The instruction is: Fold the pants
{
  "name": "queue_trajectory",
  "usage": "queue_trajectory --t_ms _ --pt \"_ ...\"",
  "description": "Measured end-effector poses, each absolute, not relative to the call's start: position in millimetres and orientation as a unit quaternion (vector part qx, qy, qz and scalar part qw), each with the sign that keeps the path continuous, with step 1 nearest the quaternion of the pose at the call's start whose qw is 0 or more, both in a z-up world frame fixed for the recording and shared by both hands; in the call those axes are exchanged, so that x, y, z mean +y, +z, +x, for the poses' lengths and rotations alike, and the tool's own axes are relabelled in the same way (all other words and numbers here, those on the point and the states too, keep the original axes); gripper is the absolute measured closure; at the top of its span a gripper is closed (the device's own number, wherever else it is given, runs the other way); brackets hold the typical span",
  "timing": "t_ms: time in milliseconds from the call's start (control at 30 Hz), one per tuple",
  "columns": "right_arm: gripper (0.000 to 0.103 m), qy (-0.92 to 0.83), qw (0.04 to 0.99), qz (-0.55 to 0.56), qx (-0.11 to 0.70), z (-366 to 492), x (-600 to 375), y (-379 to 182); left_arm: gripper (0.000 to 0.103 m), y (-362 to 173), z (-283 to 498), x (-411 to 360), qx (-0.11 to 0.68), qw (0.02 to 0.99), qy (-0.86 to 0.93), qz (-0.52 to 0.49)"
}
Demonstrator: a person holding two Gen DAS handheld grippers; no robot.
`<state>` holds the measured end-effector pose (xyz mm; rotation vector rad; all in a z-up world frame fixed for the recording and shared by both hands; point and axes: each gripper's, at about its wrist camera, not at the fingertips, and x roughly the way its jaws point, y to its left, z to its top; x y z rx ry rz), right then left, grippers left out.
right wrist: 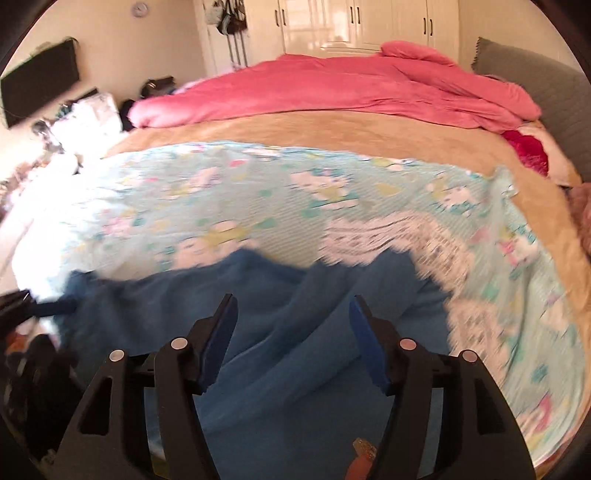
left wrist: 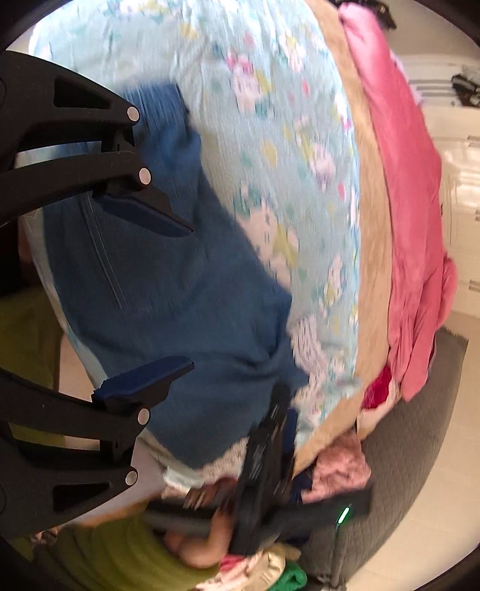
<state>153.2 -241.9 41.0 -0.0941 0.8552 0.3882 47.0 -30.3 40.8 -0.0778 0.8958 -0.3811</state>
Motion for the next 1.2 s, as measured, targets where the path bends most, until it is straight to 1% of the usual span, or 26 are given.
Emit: queue_trajectory --t_ms 267,467,533,633,700,733,767,833,867,1000,1067,1200 --pt "0.041 0.142 0.885 -0.096 0.433 224.1 -229.6 11.8 0.044 2.3 74.0 -89.0 0.47 0.847 -0.242 -0.052" --pt "0.041 0.122 0.876 -0.131 0.447 259.0 -204.9 -11.5 0.045 -21.6 88.6 -105.5 0.491 0.838 -0.233 -0.047" --pt "0.041 0.118 0.873 -0.135 0.453 268.1 -200.1 -17.8 0.05 -26.8 90.5 -109.1 0.494 0.837 -0.229 -0.04" --pt "0.038 0.108 0.87 -0.144 0.458 278.1 -196.5 -25.7 0.058 -28.6 89.6 -116.1 0.489 0.844 -0.222 -0.018" --pt "0.038 0.107 0.866 -0.145 0.466 284.3 -196.3 -32.5 0.071 -28.4 91.1 -118.6 0.488 0.845 -0.22 -0.012" --pt "0.044 0.108 0.865 -0.142 0.469 286.9 -197.9 -35.8 0.073 -28.4 92.2 -119.6 0.488 0.845 -0.22 -0.01" --pt "0.066 0.106 0.867 -0.14 0.467 288.5 -200.4 -37.2 0.076 -28.3 92.4 -120.5 0.488 0.844 -0.22 -0.01" --pt "0.087 0.104 0.87 -0.137 0.461 290.1 -205.2 -35.9 0.076 -29.0 93.4 -121.3 0.488 0.844 -0.22 -0.009" --pt "0.094 0.111 0.873 -0.125 0.458 289.4 -209.0 -33.1 0.076 -29.0 93.3 -121.2 0.488 0.845 -0.221 -0.009" --pt "0.094 0.122 0.888 -0.077 0.436 278.9 -234.2 -11.9 0.075 -29.1 92.4 -120.9 0.484 0.846 -0.225 -0.01" --pt "0.094 0.122 0.892 -0.049 0.433 275.1 -251.4 -2.4 0.071 -29.1 91.9 -119.6 0.483 0.846 -0.226 -0.013" --pt "0.094 0.121 0.894 0.015 0.432 262.5 -294.6 16.5 0.07 -28.6 88.9 -117.7 0.48 0.848 -0.226 -0.014"
